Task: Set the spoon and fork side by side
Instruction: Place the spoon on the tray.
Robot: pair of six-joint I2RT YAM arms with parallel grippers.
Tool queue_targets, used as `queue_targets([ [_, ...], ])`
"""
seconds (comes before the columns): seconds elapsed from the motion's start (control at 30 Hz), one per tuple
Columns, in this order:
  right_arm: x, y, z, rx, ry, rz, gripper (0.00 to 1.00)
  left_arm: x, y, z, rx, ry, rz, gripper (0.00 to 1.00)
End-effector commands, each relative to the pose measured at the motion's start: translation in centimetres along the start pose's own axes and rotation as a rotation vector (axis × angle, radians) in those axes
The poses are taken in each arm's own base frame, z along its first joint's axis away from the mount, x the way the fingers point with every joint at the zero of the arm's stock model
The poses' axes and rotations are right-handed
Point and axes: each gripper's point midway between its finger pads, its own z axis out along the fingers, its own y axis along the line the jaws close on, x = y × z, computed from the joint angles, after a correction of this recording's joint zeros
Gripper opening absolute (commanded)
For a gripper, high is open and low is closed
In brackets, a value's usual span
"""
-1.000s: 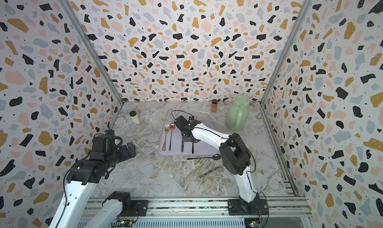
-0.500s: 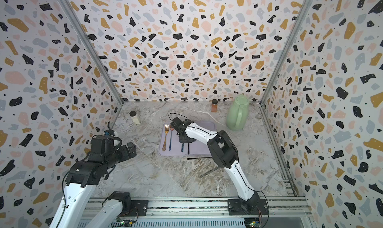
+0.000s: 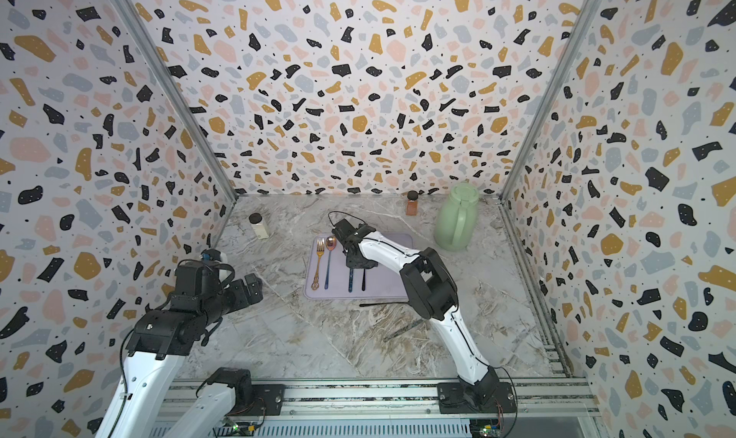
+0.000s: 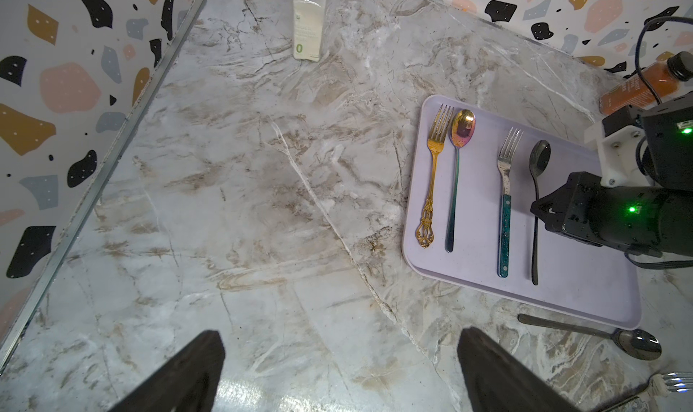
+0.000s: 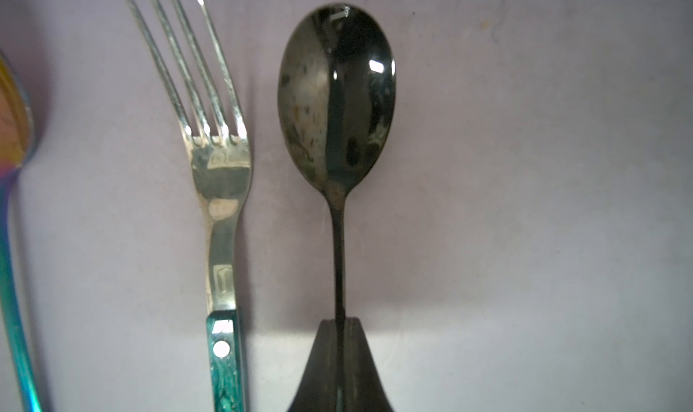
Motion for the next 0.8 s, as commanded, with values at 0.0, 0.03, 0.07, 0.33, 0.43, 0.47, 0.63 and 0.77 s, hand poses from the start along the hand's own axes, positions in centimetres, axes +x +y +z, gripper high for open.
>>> queue_targets([
  [0.0,-0.7,0.4,-1.0,-0.012,-0.013,-0.009,0.03,-0.4,-0.2,0.2,0.015,-0.021,-0.001,1.00],
  [0.03,-0.7,0.5,-0.9,-0.014,-0.011,-0.009,0.03,-0.4,-0.2,0.3,0.015,-0.021,-0.001,1.00],
  [0.07,-0.7,0.6,-0.9,-0.016,-0.011,-0.009,0.03,-0.4,-0.2,0.3,0.016,-0.021,-0.002,1.00],
  [0.33,-0.1,0.9,-0.5,-0.036,0.017,-0.006,0.05,-0.4,-0.4,0.4,0.024,-0.016,-0.004,1.00],
  [0.43,-0.5,0.8,-1.5,-0.041,0.004,-0.004,0.20,-0.4,-0.5,0.5,0.025,-0.011,-0.002,1.00],
  [0.47,-0.8,0.7,-2.1,-0.040,-0.006,-0.003,0.24,-0.4,-0.5,0.6,0.026,-0.009,-0.002,1.00],
  [0.63,-2.8,-0.3,-7.0,-0.051,-0.084,-0.001,0.32,-0.4,-0.6,0.6,0.031,-0.007,0.000,1.00],
  [0.77,-3.8,-1.3,-11.0,-0.071,-0.140,0.006,0.34,-0.4,-0.7,0.7,0.034,-0.005,-0.002,1.00],
])
